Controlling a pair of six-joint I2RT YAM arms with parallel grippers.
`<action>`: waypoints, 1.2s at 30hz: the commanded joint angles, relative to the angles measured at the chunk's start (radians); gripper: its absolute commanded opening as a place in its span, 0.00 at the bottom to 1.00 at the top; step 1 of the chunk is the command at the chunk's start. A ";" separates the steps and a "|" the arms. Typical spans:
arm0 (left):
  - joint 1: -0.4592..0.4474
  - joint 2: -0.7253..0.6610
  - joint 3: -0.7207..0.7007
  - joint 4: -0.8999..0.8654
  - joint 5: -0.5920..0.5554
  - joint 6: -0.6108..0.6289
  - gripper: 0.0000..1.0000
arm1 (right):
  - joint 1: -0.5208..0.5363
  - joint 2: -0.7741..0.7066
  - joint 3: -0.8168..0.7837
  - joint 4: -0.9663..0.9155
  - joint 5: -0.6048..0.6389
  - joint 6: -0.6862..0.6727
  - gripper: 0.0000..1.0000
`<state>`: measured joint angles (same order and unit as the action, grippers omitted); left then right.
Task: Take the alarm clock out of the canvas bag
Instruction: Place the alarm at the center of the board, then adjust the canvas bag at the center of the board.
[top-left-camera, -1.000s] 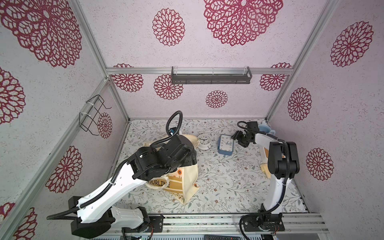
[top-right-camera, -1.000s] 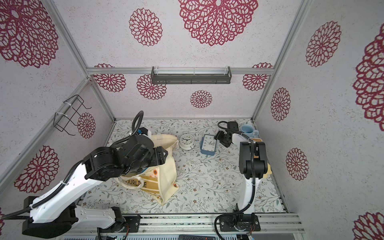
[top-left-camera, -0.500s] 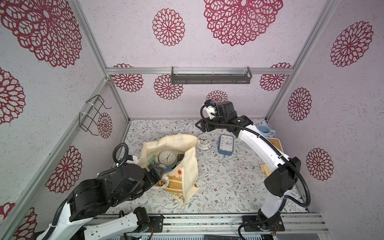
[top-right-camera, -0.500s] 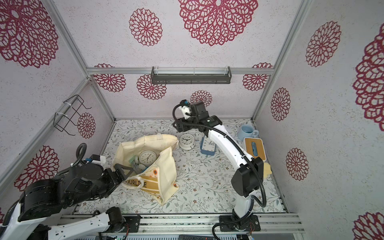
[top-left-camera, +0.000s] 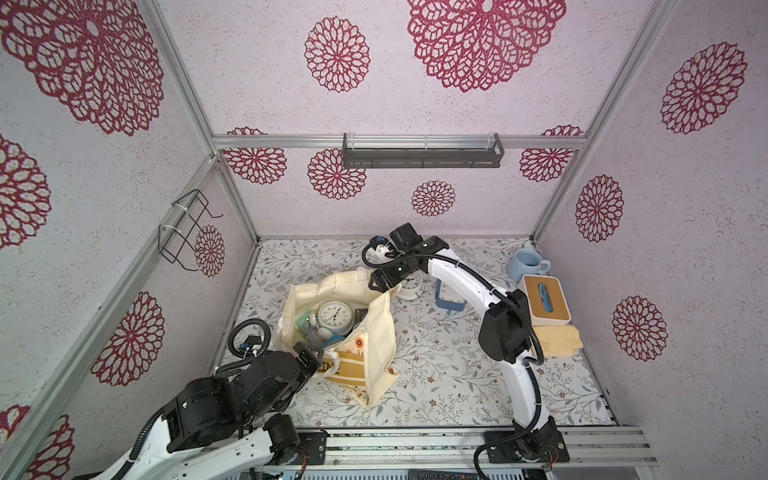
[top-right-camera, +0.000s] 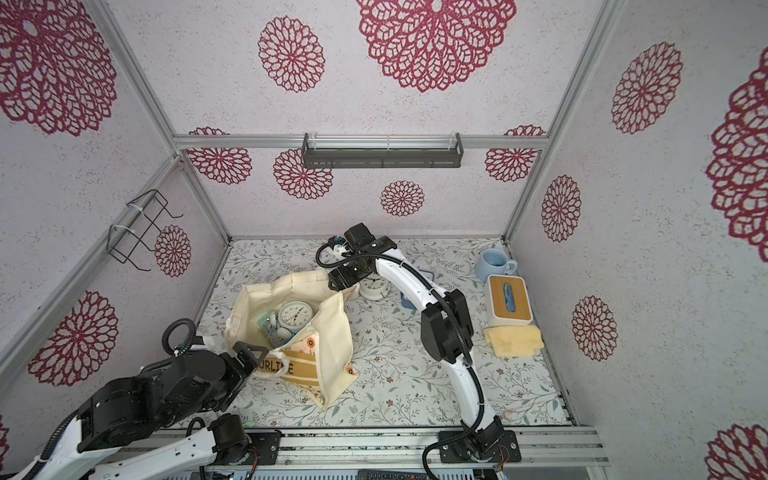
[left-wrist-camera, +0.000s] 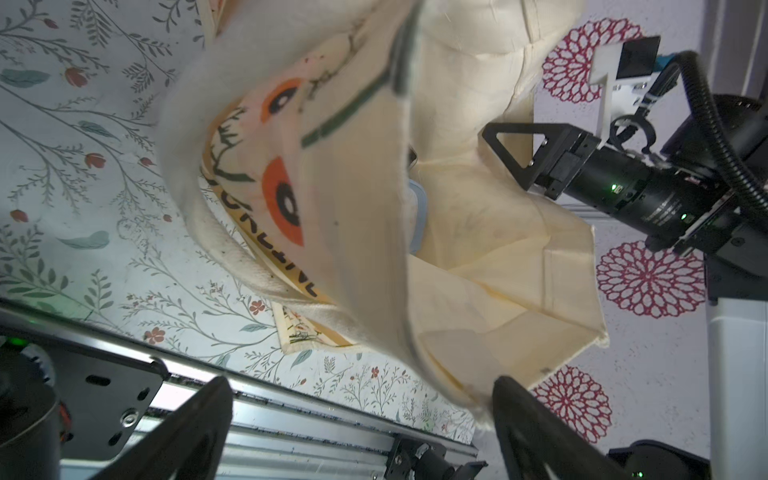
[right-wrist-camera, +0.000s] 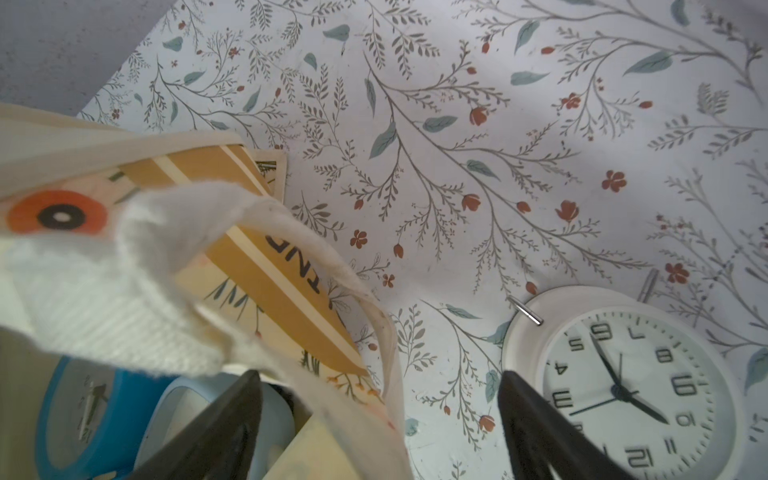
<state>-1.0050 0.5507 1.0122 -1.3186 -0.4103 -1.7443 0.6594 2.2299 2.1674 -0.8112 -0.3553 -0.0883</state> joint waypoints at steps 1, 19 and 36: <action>0.024 -0.018 -0.020 0.086 -0.081 -0.055 0.99 | 0.002 -0.013 0.017 -0.018 -0.117 -0.030 0.82; 0.399 0.099 -0.070 0.313 0.231 0.185 0.73 | 0.020 -0.298 -0.121 0.272 -0.052 0.316 0.00; 0.669 0.494 0.596 -0.032 0.194 0.872 0.00 | 0.050 -0.488 -0.247 0.470 0.071 0.604 0.00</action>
<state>-0.3939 1.0050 1.4799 -1.3266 -0.1646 -1.1126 0.6937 1.8912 1.9404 -0.5697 -0.3141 0.4141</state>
